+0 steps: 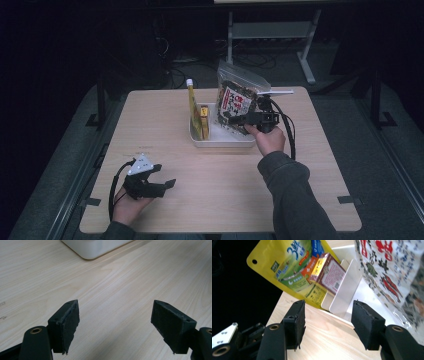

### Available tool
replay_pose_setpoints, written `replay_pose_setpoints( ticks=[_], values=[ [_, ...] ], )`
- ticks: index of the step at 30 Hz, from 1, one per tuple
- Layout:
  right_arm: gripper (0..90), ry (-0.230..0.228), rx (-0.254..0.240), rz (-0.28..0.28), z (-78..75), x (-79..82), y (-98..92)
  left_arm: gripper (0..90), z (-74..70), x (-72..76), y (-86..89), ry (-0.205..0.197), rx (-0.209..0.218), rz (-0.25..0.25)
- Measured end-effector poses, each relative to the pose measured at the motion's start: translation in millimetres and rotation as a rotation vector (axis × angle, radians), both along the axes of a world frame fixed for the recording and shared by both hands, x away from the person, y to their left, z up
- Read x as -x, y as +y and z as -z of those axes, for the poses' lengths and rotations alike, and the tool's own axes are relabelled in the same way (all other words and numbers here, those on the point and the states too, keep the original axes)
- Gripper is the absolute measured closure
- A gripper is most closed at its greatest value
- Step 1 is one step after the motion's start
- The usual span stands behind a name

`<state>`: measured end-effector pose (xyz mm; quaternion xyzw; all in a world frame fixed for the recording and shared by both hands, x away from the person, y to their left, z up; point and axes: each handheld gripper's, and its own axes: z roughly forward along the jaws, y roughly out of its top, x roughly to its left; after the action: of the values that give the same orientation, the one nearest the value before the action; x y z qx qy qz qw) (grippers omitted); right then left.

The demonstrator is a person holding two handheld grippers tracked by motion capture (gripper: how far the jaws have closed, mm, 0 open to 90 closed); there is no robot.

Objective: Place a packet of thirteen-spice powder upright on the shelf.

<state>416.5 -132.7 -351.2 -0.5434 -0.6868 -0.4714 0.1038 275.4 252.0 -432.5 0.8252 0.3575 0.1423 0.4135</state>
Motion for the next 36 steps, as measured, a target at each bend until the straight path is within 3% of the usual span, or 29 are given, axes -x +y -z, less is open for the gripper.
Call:
replay_pose_setpoints(
  ticks=[11,36],
  values=[
    [43.4,0.014,-0.041,0.015,9.5,10.3,-23.0,21.6,0.8,-0.6,-0.2,0.005,0.005,-0.002],
    [41.5,0.047,-0.059,0.024,32.4,31.1,-59.6,19.3,1.2,-1.1,1.6,0.012,0.009,-0.009]
  ],
)
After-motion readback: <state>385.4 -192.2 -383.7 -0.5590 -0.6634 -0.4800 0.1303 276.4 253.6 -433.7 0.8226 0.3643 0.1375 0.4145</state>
